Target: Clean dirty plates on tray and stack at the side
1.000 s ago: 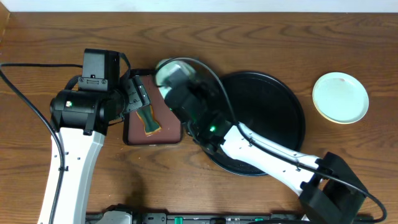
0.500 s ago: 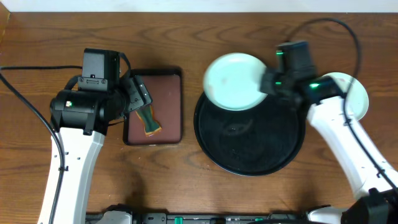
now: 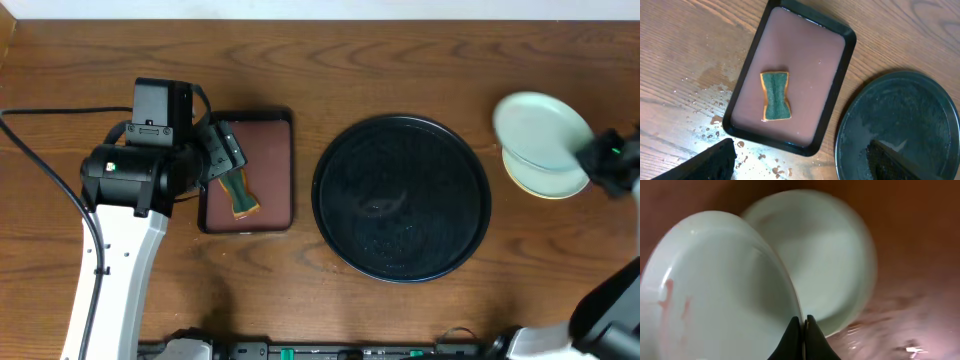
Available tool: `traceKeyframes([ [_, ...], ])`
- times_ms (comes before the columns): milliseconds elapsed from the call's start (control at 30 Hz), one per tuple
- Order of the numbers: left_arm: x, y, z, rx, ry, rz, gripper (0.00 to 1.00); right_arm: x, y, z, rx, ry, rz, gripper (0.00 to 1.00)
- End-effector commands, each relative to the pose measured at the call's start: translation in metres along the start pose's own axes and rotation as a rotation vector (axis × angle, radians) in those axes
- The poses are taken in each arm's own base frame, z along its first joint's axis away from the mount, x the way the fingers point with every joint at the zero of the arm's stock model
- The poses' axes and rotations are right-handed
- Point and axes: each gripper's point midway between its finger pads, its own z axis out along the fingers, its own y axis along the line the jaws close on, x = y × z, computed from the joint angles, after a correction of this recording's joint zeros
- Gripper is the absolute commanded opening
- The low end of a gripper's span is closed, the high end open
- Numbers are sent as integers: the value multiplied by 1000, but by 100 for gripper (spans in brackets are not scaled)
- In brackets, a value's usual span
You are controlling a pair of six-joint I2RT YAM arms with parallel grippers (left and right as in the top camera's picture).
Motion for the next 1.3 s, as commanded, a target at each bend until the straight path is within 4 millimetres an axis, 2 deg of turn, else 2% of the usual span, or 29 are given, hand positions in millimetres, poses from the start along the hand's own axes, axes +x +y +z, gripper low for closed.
traceKeyframes([
  [0,0,1,1,-2,5,-12,84,-2,-25,22,31,47,59,1],
  [67,0,1,1,-2,5,-12,84,-2,-31,28,40,58,73,1],
  [100,0,1,1,-2,5,-12,84,-2,-32,29,42,61,76,9],
  [133,0,1,1,-2,5,-12,84,-1,-29,29,26,65,75,29],
  [167,0,1,1,-2,5,-12,84,-1,-23,28,-7,73,62,40],
  [267,0,1,1,-2,5,-12,85,4,2,13,-132,89,-3,51],
  [367,0,1,1,-2,5,-12,85,1,24,-20,-209,32,-59,51],
  [433,0,1,1,-2,5,-12,84,6,51,-53,-292,-16,-126,52],
  [467,0,1,1,-2,5,-12,84,14,71,-77,-366,-43,-192,52],
  [500,0,1,1,-2,5,-12,85,20,81,-91,-404,-58,-231,52],
  [533,0,1,1,-3,6,-12,84,38,104,-125,-480,-97,-318,52],
  [600,0,1,1,-2,5,-12,85,63,126,-162,-548,-142,-427,54],
  [633,0,1,1,-2,5,-12,84,89,140,-193,-612,-177,-521,72],
  [667,0,1,1,-2,5,-12,85,102,145,-208,-642,-188,-555,99],
  [700,0,1,1,-2,5,-12,84,116,148,-222,-675,-195,-589,99],
  [800,0,1,1,-2,5,-12,84,154,153,-261,-775,-209,-676,99],
  [967,0,1,1,-2,5,-12,85,183,144,-302,-871,-260,-746,99],
  [1133,0,1,1,-2,5,-12,84,202,112,-307,-827,-228,-742,99],
  [1267,0,1,1,-2,5,-12,84,195,86,-297,-677,-307,-757,99],
])
